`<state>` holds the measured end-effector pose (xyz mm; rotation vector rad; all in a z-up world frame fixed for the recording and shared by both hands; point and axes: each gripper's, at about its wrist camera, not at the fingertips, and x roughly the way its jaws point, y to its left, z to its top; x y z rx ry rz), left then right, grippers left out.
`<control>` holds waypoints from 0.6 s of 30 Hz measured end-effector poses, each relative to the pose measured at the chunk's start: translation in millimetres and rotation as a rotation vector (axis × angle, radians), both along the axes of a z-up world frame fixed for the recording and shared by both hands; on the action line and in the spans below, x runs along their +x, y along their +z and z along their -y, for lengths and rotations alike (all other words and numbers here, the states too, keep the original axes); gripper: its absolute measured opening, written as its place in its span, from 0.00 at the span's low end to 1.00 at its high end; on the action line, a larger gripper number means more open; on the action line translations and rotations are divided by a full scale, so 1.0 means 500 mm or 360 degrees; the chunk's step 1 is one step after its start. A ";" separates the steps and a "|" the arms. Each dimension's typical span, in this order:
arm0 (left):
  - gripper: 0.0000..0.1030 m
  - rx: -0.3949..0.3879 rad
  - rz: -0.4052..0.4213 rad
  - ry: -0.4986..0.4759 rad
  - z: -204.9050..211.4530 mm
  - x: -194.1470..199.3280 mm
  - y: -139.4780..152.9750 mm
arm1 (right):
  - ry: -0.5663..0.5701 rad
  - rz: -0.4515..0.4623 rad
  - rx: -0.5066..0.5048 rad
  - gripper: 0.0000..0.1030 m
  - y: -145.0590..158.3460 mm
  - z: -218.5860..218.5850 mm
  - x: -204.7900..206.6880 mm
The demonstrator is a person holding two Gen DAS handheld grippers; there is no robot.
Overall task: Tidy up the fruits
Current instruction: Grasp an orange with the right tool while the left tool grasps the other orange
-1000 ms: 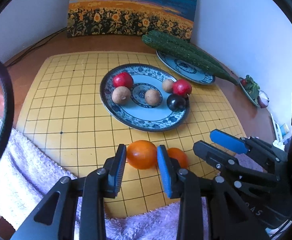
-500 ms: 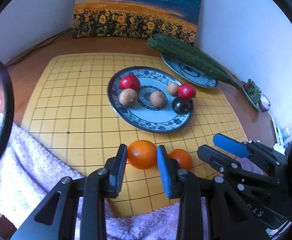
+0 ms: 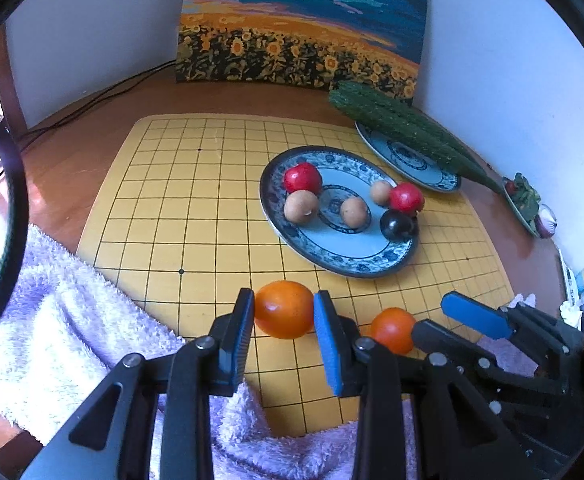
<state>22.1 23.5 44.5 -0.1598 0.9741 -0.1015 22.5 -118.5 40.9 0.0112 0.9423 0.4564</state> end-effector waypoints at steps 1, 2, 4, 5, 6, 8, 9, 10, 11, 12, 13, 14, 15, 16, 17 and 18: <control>0.31 0.0001 0.0000 0.0001 0.000 0.000 -0.001 | 0.0007 -0.0004 0.0000 0.40 -0.002 -0.002 -0.001; 0.31 0.0001 0.0000 0.0001 -0.001 0.000 -0.001 | 0.0013 -0.0008 0.0001 0.40 -0.003 -0.005 -0.001; 0.31 0.0002 -0.0001 0.0001 -0.001 0.000 -0.001 | 0.0023 -0.0021 0.0004 0.40 -0.007 -0.010 0.001; 0.31 0.0002 -0.0001 0.0001 -0.002 0.000 -0.001 | 0.0028 -0.0027 0.0003 0.40 -0.009 -0.013 0.001; 0.31 0.0002 -0.0001 0.0000 -0.002 0.000 -0.001 | 0.0032 -0.0032 -0.0001 0.40 -0.012 -0.016 0.001; 0.31 0.0003 -0.0001 0.0002 -0.003 0.000 -0.001 | 0.0042 -0.0040 -0.0006 0.40 -0.016 -0.022 0.002; 0.31 0.0002 -0.0001 0.0002 -0.004 0.001 -0.002 | 0.0045 -0.0044 -0.0009 0.40 -0.018 -0.024 0.003; 0.31 0.0002 -0.0001 0.0002 -0.004 0.002 -0.003 | 0.0048 -0.0048 -0.0011 0.40 -0.020 -0.026 0.004; 0.31 0.0002 -0.0001 0.0001 -0.004 0.001 -0.002 | 0.0050 -0.0051 -0.0014 0.40 -0.023 -0.028 0.005; 0.31 0.0002 -0.0001 0.0001 -0.004 0.001 -0.002 | 0.0053 -0.0053 -0.0015 0.40 -0.024 -0.028 0.005; 0.31 0.0002 -0.0001 -0.0001 -0.004 0.002 -0.003 | 0.0056 -0.0054 -0.0015 0.40 -0.025 -0.029 0.005; 0.31 0.0003 -0.0001 -0.0004 -0.003 0.002 -0.003 | 0.0058 -0.0056 -0.0015 0.40 -0.026 -0.029 0.005; 0.31 0.0004 0.0000 -0.0004 -0.003 0.002 -0.003 | 0.0059 -0.0057 -0.0014 0.40 -0.028 -0.031 0.007; 0.31 0.0004 0.0000 -0.0005 -0.005 0.001 -0.004 | 0.0062 -0.0060 -0.0013 0.40 -0.029 -0.031 0.007; 0.31 0.0004 0.0000 -0.0006 -0.006 0.002 -0.004 | 0.0063 -0.0064 -0.0012 0.40 -0.030 -0.032 0.007; 0.31 0.0004 0.0000 -0.0008 -0.005 0.002 -0.004 | 0.0067 -0.0065 -0.0010 0.39 -0.031 -0.032 0.007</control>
